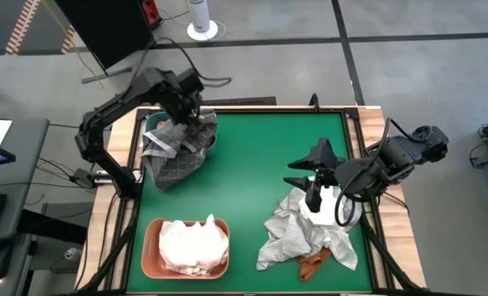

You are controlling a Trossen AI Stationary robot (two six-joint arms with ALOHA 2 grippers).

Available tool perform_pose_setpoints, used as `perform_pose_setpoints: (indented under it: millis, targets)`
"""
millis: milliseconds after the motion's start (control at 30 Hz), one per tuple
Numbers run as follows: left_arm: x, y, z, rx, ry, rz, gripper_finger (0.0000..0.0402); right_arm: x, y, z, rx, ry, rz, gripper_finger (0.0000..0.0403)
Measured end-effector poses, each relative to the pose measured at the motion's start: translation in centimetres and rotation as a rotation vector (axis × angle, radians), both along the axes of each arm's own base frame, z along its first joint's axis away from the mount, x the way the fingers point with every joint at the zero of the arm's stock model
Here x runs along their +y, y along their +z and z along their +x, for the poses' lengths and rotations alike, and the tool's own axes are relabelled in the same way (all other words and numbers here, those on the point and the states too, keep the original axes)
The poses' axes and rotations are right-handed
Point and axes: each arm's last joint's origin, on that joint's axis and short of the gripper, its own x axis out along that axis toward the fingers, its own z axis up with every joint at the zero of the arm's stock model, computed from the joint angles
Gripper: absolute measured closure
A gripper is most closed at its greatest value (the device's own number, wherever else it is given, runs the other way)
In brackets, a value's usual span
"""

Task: Sort microfiber towel by color & place in baskets
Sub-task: Put the black and white microfiber towel into the green bin

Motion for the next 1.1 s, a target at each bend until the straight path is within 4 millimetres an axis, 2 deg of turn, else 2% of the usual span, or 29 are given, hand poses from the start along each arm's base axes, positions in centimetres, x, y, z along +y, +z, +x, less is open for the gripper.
perform_pose_setpoints:
  millis: [233,433,533,733,933,1100]
  targets:
    - [-1.2,-5.9,0.5,0.203,0.014,-0.137,0.0147,0.5,0.0,-0.2,-0.002,0.019,0.002,0.018]
    - [-1.7,-10.3,-0.5,0.487,-0.016,0.01,0.0152,0.7,0.0,-0.3,-0.006,0.014,-0.007,0.018]
    - [-1.7,-11.9,-0.9,0.564,-0.011,0.077,0.0152,0.7,0.0,-0.3,-0.006,0.013,-0.007,0.018]
    - [-1.3,-14.3,-0.4,0.5,0.008,0.129,0.0153,0.7,0.0,-0.3,-0.008,0.011,-0.002,0.018]
    - [-0.7,-15.6,0.3,0.374,0.091,0.149,0.0153,0.8,0.0,-0.4,-0.014,0.004,0.026,0.018]
    - [-0.6,-15.9,0.2,0.357,0.063,0.09,0.0163,1.1,0.0,-0.5,-0.016,0.007,0.039,0.018]
